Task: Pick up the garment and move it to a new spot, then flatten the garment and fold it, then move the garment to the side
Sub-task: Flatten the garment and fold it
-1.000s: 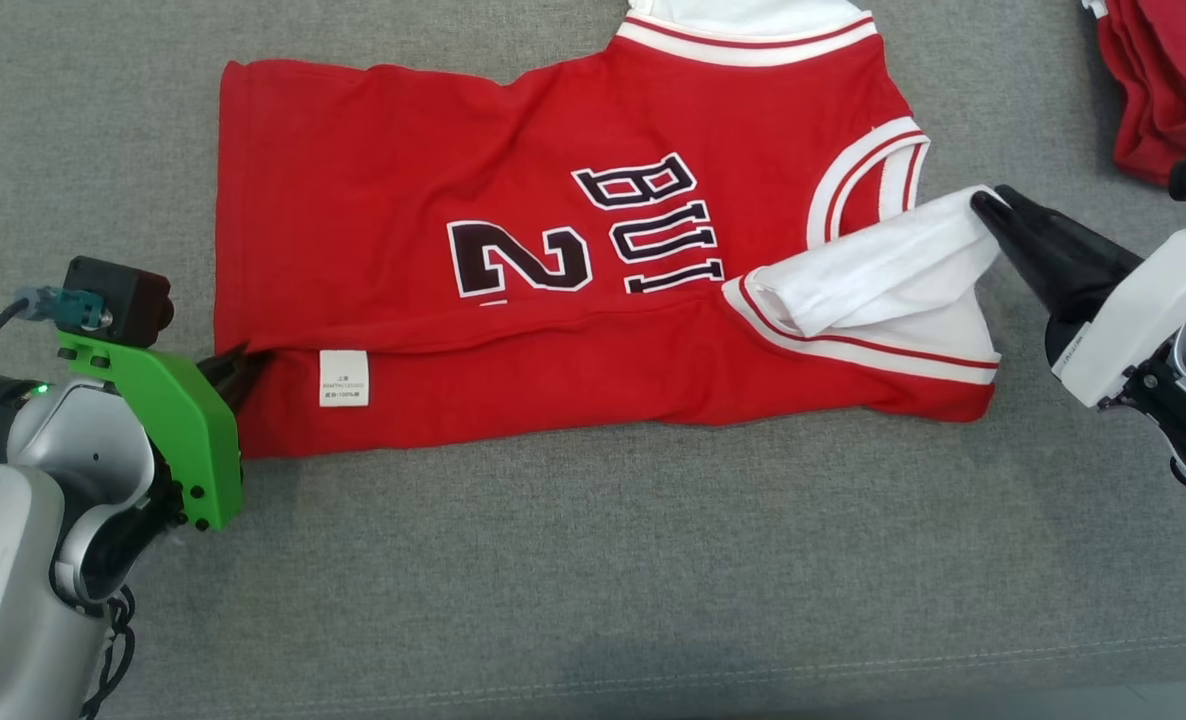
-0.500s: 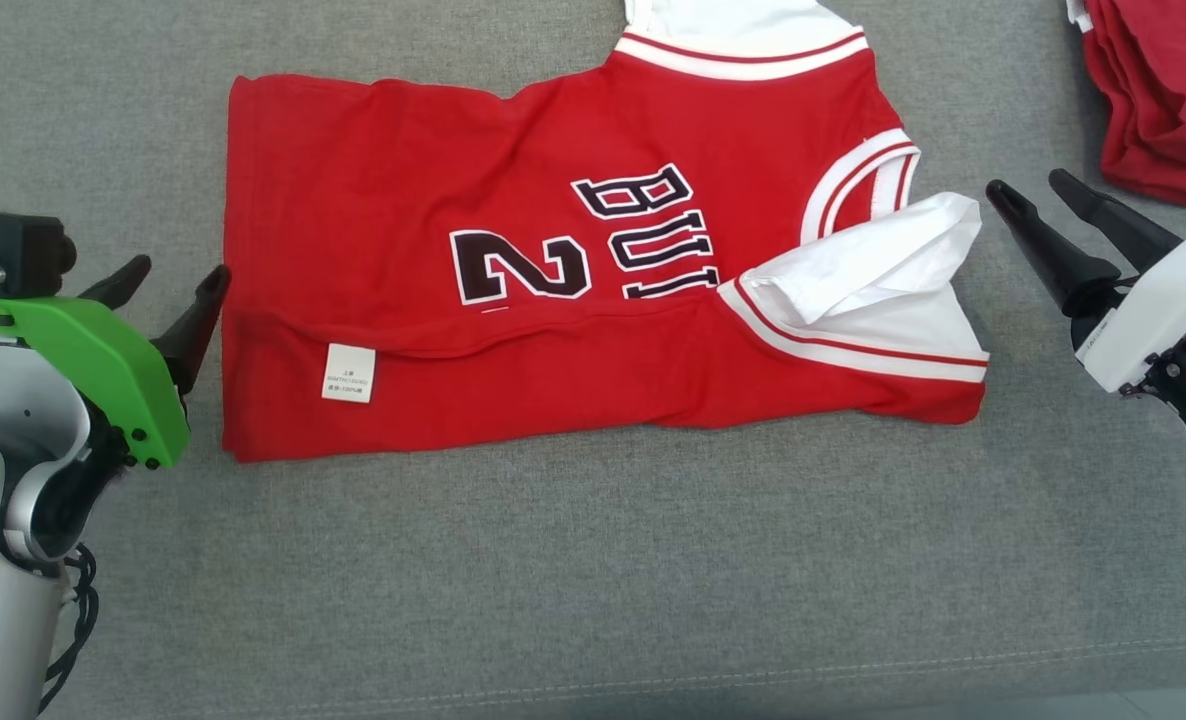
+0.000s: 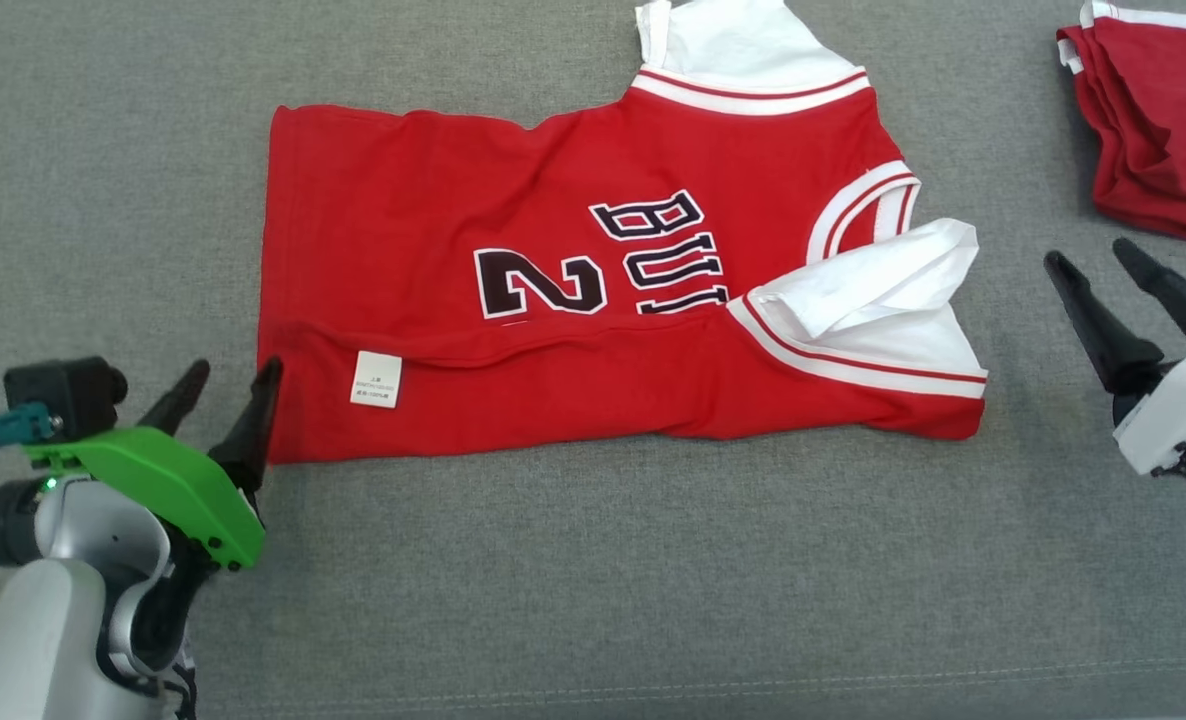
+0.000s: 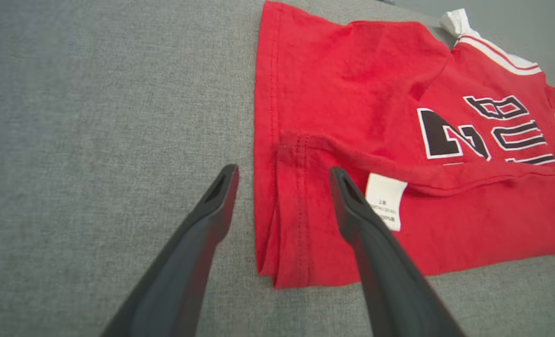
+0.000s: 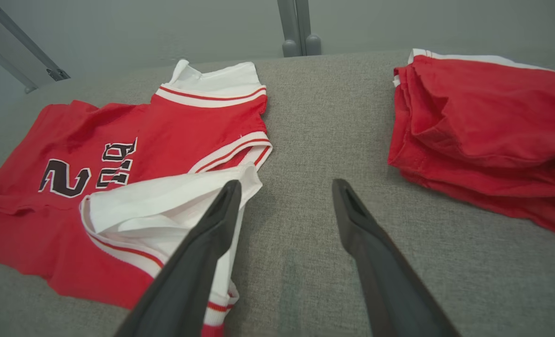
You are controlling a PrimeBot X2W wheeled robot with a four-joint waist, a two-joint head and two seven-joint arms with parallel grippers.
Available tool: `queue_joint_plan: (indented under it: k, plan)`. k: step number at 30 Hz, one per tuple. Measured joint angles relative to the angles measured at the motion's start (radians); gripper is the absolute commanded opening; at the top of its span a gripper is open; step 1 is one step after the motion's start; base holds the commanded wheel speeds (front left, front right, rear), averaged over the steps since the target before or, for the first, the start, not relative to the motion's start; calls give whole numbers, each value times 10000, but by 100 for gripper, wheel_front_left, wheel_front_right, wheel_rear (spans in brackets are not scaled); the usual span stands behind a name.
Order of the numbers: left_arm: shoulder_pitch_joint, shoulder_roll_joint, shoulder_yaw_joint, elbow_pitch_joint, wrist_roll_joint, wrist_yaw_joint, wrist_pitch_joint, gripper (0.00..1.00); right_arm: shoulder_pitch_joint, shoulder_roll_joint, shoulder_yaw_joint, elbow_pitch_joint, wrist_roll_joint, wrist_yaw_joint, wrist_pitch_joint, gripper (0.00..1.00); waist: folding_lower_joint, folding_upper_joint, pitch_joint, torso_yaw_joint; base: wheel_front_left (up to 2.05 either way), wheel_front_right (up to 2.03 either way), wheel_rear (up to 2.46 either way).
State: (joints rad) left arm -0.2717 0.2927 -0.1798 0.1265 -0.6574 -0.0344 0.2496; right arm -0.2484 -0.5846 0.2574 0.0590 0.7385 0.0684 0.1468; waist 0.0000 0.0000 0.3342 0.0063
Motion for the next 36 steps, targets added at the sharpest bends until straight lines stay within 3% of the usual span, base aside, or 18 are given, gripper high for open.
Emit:
queue_joint_plan:
  k: [10, 36]
  plan:
    - [763, -602, -169, 199, -192, 96, -407, 100, 1087, 357, 276, -128, -111, -174, -564, 100, 0, 1, 10, 335, 0, 0, 0]
    - [871, -802, -514, 677, -192, 98, -479, 100, 2018, 1070, 1074, 134, -222, -169, -930, 100, 0, 0, 331, 300, 0, 0, 0]
